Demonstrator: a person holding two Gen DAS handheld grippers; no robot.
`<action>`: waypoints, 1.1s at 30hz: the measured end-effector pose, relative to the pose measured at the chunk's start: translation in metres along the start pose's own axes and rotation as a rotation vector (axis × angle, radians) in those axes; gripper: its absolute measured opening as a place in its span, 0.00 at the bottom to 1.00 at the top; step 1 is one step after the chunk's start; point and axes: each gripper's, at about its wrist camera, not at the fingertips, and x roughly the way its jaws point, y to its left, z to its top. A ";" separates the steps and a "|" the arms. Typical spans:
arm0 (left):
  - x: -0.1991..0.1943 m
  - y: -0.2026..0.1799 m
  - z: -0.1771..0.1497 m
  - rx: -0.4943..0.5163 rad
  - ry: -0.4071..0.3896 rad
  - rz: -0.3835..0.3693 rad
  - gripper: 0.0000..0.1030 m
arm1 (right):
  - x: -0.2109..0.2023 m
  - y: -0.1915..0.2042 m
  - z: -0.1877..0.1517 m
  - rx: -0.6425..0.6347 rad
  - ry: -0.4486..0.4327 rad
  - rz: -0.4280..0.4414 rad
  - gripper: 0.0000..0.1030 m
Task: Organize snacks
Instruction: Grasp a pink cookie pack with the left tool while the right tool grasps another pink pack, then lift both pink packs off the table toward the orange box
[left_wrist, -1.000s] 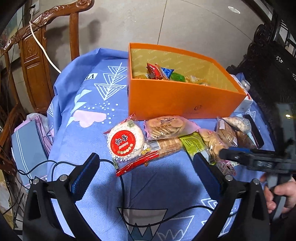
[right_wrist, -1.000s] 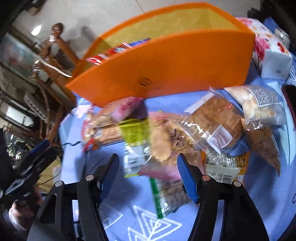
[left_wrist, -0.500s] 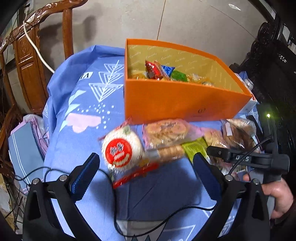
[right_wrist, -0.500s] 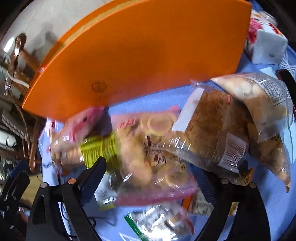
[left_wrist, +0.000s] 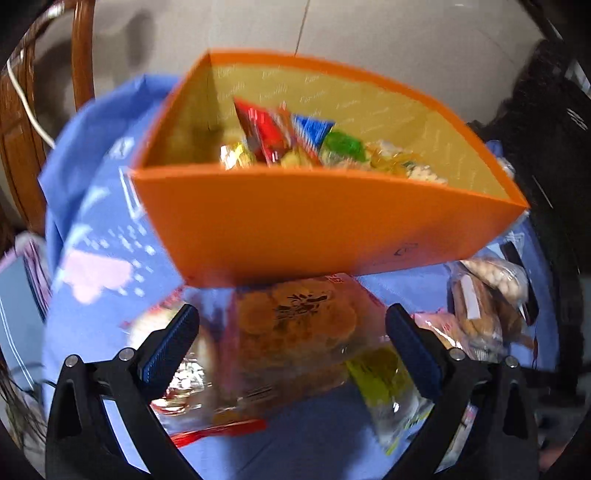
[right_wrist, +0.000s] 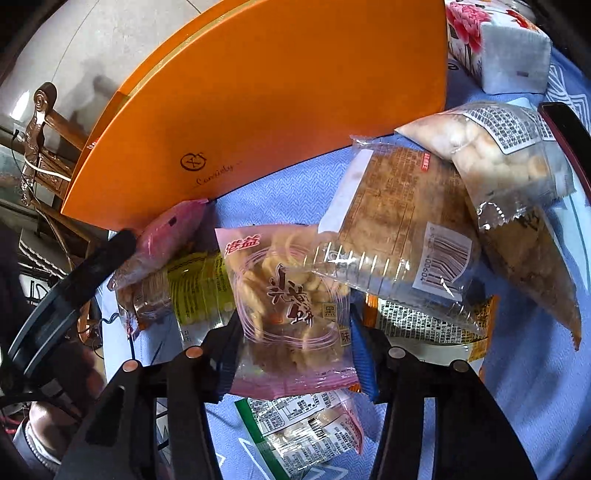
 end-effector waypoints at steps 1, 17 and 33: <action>0.007 -0.002 0.001 -0.014 0.006 0.006 0.96 | 0.001 0.002 0.002 0.001 0.001 0.001 0.52; 0.030 0.008 -0.005 -0.134 0.118 0.123 0.96 | 0.005 0.008 0.000 -0.021 -0.002 0.008 0.55; 0.016 0.040 -0.006 -0.145 0.089 0.147 0.96 | 0.007 0.003 0.003 -0.007 0.000 0.023 0.57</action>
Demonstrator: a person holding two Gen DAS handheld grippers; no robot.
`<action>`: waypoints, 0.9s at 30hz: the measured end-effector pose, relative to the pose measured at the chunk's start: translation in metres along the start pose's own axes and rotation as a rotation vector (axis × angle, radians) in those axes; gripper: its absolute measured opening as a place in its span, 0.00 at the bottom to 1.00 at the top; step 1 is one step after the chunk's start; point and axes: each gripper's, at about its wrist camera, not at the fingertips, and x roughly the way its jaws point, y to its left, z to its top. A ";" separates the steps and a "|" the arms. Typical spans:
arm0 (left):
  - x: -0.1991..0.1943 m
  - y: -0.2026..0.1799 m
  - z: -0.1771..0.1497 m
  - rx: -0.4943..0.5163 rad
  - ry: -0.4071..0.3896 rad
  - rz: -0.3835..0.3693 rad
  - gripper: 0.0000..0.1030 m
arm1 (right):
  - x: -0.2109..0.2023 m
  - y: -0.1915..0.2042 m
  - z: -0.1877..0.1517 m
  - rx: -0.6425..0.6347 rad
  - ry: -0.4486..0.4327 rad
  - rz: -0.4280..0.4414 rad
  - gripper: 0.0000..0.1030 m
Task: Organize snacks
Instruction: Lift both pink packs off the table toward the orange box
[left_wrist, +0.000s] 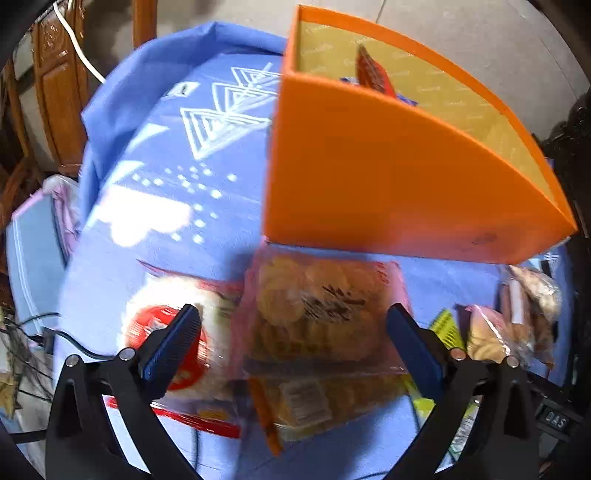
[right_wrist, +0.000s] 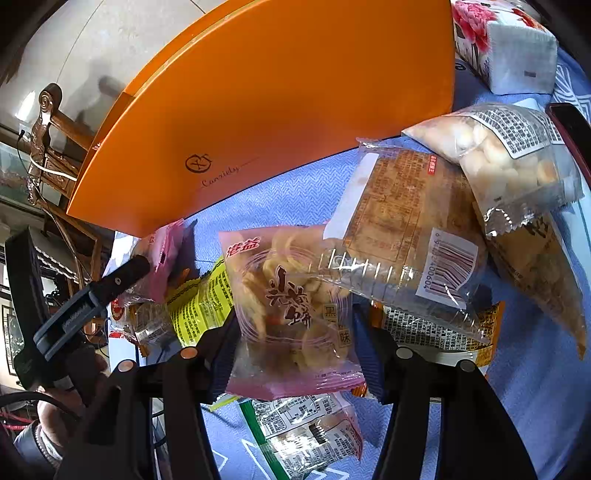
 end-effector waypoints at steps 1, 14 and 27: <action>-0.004 0.001 0.004 -0.013 -0.019 0.016 0.96 | 0.000 0.000 0.000 -0.002 0.002 -0.001 0.57; 0.018 -0.026 0.003 0.146 0.054 -0.139 0.96 | 0.001 0.010 0.001 -0.006 0.004 -0.011 0.60; 0.004 -0.048 -0.021 0.195 -0.007 -0.254 0.34 | 0.003 0.011 0.001 -0.010 0.004 -0.012 0.60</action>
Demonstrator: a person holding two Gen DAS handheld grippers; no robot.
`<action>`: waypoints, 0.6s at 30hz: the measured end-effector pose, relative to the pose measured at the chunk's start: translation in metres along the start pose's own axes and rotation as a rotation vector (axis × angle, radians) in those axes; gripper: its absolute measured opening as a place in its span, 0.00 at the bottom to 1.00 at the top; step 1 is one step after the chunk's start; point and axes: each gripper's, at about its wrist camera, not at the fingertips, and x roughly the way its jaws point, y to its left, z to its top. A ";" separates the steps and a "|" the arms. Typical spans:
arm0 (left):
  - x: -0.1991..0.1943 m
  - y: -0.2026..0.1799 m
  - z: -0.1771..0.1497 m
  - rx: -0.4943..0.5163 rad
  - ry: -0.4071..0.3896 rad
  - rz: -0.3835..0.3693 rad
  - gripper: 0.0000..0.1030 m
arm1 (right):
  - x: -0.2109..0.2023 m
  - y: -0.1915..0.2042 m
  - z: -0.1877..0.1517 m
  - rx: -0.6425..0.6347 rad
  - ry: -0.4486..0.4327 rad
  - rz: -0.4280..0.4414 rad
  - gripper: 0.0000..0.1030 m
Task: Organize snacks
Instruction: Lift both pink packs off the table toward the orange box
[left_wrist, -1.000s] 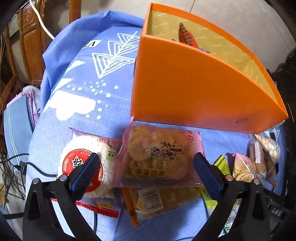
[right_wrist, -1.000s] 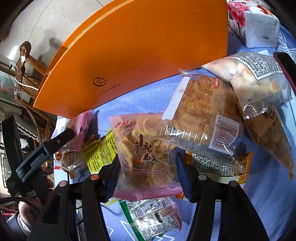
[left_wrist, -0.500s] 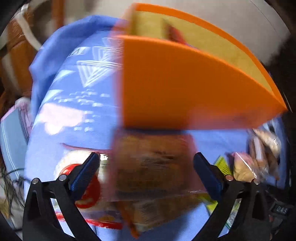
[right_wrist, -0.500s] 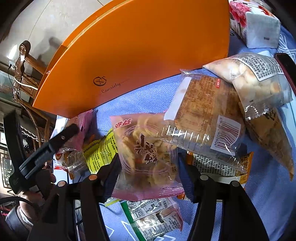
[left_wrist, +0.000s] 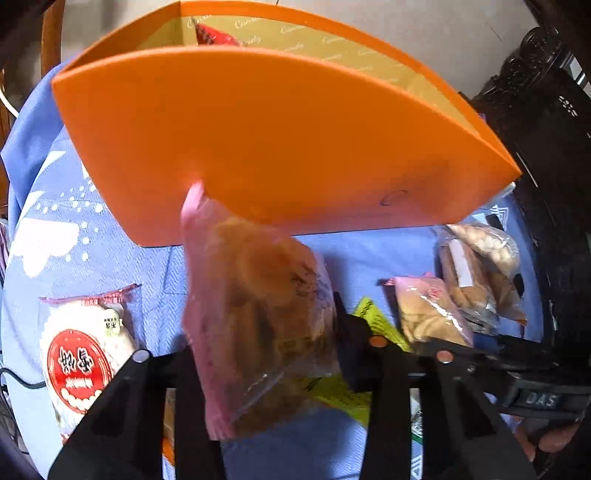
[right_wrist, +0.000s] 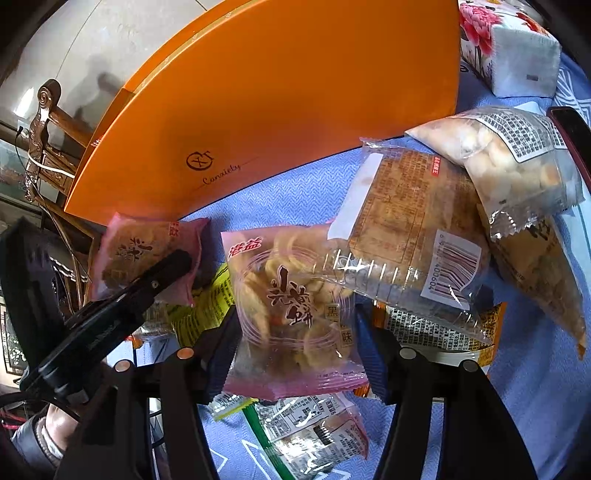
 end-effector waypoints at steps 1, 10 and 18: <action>-0.004 -0.004 -0.002 0.016 -0.013 0.000 0.33 | 0.000 0.001 0.000 -0.004 0.000 -0.002 0.59; -0.037 -0.010 -0.010 0.037 -0.090 -0.032 0.31 | -0.012 0.005 -0.008 -0.019 -0.028 0.000 0.45; -0.081 0.005 -0.007 0.056 -0.169 -0.043 0.31 | -0.036 0.023 -0.020 -0.070 -0.087 0.023 0.42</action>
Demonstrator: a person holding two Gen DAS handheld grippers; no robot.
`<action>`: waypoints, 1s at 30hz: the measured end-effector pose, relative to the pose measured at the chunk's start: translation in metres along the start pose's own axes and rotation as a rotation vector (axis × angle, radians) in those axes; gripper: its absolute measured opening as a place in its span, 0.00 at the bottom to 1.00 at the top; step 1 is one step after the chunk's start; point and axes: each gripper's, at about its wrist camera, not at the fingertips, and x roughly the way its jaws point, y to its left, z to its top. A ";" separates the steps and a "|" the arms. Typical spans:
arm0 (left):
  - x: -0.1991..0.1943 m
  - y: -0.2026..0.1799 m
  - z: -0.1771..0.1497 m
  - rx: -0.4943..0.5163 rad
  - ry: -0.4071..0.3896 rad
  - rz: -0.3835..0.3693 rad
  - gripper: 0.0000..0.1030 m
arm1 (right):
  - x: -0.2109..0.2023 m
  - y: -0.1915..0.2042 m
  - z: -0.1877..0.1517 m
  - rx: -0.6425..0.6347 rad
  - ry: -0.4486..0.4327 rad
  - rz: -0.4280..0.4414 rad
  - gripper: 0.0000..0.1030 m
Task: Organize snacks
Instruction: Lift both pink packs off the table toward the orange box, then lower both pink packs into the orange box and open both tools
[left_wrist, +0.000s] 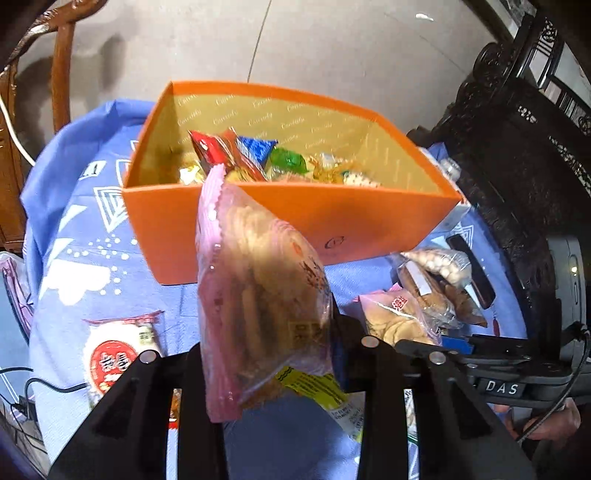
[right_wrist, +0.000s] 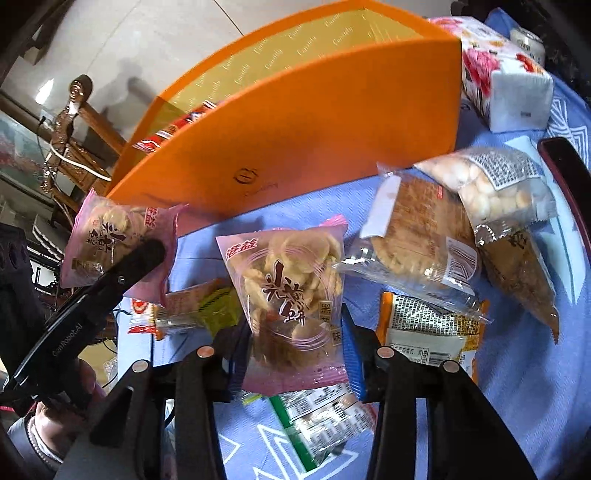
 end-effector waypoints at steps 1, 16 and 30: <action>-0.004 -0.001 0.001 -0.003 -0.007 0.002 0.31 | -0.003 0.002 0.000 -0.007 -0.008 0.004 0.42; -0.100 -0.011 0.018 0.016 -0.194 0.014 0.31 | -0.095 0.021 0.006 -0.074 -0.228 0.023 0.41; -0.121 -0.035 0.119 0.109 -0.366 -0.014 0.31 | -0.156 0.047 0.093 -0.150 -0.471 0.023 0.41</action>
